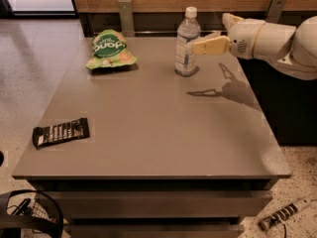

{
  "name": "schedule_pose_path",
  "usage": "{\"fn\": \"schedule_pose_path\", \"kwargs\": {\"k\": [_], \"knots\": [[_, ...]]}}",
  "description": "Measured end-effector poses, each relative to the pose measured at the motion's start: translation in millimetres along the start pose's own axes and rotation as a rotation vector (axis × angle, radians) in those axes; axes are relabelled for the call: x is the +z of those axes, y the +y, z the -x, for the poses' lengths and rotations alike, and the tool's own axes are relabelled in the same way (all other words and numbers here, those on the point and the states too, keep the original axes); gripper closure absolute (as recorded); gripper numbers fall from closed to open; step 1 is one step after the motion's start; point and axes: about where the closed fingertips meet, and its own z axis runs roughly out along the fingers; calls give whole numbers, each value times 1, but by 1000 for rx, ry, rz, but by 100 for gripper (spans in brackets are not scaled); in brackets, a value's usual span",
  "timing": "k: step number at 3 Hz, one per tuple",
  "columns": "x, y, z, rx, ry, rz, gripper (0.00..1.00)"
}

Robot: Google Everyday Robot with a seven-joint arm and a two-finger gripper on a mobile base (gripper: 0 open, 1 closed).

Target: Move blue plastic bottle near rxbar chocolate

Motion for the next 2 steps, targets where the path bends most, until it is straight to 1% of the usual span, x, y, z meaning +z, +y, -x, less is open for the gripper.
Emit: {"fn": "schedule_pose_path", "kwargs": {"k": [1,2], "knots": [[23,1,-6,19,-18,5,0],[42,-2,-18,31,-4,-7,0]]}}
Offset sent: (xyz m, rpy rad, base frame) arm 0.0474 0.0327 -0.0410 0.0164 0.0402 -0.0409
